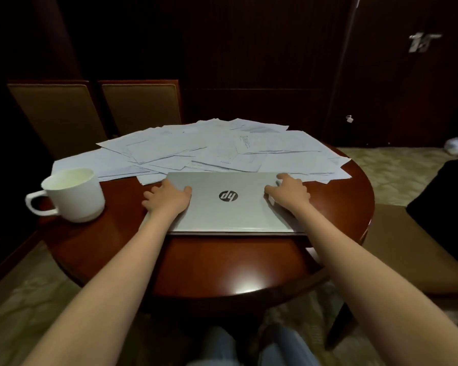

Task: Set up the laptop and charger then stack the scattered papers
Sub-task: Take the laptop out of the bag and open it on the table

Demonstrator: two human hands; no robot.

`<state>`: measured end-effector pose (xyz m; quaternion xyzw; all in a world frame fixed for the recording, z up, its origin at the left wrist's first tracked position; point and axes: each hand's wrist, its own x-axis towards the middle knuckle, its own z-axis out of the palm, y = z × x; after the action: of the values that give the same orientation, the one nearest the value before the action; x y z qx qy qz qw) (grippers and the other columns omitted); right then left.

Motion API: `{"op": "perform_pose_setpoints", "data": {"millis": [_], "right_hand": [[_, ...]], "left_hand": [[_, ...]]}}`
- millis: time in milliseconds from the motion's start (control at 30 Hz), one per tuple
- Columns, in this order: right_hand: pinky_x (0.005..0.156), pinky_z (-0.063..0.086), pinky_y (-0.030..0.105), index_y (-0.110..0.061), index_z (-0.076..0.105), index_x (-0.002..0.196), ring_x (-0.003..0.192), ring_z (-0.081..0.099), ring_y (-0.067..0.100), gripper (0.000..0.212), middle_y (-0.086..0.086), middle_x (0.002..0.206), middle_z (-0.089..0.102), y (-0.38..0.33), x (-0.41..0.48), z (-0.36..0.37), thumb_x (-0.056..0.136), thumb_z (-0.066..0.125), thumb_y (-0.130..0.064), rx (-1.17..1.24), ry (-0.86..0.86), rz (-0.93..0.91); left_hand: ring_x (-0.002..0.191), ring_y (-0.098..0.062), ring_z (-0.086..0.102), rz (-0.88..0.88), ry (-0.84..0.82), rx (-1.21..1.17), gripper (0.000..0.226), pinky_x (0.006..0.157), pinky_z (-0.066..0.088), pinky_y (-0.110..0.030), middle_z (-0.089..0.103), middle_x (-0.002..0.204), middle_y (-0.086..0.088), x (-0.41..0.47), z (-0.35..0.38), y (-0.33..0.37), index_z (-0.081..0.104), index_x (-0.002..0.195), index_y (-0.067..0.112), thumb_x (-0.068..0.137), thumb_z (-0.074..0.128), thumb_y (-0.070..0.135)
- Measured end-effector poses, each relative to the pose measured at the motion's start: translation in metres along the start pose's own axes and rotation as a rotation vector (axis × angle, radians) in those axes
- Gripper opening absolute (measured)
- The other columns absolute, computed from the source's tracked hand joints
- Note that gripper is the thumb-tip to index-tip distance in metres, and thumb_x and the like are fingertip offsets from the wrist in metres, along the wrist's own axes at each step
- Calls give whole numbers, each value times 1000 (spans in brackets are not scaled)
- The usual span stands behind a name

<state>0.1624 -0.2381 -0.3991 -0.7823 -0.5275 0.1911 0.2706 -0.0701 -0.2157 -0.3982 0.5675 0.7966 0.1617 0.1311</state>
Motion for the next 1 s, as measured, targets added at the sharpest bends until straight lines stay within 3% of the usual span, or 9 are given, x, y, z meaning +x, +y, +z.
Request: {"op": "perform_pose_setpoints", "data": {"millis": [133, 233, 367, 467, 567, 700, 800, 867, 1000], "right_hand": [[99, 30, 41, -16, 54, 124, 123, 38, 37, 48, 15, 131, 47, -13, -10, 3, 81, 60, -35, 2, 25, 39], [90, 34, 37, -17, 64, 107, 115, 46, 35, 32, 10, 110, 57, -16, -3, 2, 76, 62, -22, 114, 27, 116], [90, 43, 36, -17, 64, 94, 107, 53, 33, 25, 6, 104, 61, -21, 8, 2, 69, 63, -19, 242, 57, 145], [90, 41, 36, -19, 63, 109, 111, 51, 30, 39, 5, 115, 59, -22, 13, 7, 70, 64, -18, 278, 60, 120], [80, 38, 33, -23, 58, 94, 95, 48, 28, 28, 8, 107, 59, -21, 16, 9, 67, 62, -17, 278, 39, 83], [100, 40, 43, -19, 55, 127, 118, 47, 32, 52, 8, 124, 56, -16, 15, 10, 75, 63, -22, 190, 28, 47], [106, 29, 44, -25, 50, 132, 128, 38, 34, 50, 10, 138, 46, -14, 0, 12, 83, 56, -30, 25, 25, -60], [109, 20, 49, -32, 52, 130, 136, 29, 32, 42, 9, 148, 34, -18, -16, 18, 88, 52, -39, -125, 8, -251], [112, 18, 52, -40, 59, 122, 136, 35, 14, 37, -3, 144, 45, -32, -52, 29, 87, 56, -51, -191, -270, -674]], "left_hand": [[131, -37, 26, -73, -20, -95, 65, 104, 28, -45, 31, 142, -22, -5, -8, -6, 28, 139, 6, 90, 45, 46], [130, -37, 27, -88, 2, -117, 66, 104, 29, -46, 33, 141, -23, -9, -5, -7, 29, 138, 4, 89, 47, 45], [131, -37, 26, -116, 2, -166, 67, 103, 29, -48, 33, 140, -24, -6, -9, -13, 28, 139, 2, 89, 49, 42], [131, -37, 26, -134, 13, -181, 66, 103, 30, -47, 33, 140, -24, -7, -10, -17, 29, 138, 1, 89, 49, 41], [131, -37, 27, -144, 27, -188, 64, 103, 30, -47, 34, 139, -24, -9, -11, -21, 30, 137, 1, 90, 48, 40], [130, -37, 28, -141, 33, -170, 63, 103, 30, -46, 34, 139, -23, -11, -11, -21, 31, 136, 2, 90, 47, 42], [130, -36, 28, -124, 34, -132, 63, 103, 31, -46, 34, 139, -23, -14, -11, -23, 32, 136, 3, 91, 45, 44], [131, -36, 29, -93, 37, -76, 63, 103, 30, -44, 34, 141, -22, -17, -12, -26, 31, 138, 4, 92, 43, 45], [130, -36, 32, -8, 41, 4, 63, 103, 31, -42, 34, 141, -20, -25, -12, -30, 30, 139, 4, 92, 41, 45]]}}
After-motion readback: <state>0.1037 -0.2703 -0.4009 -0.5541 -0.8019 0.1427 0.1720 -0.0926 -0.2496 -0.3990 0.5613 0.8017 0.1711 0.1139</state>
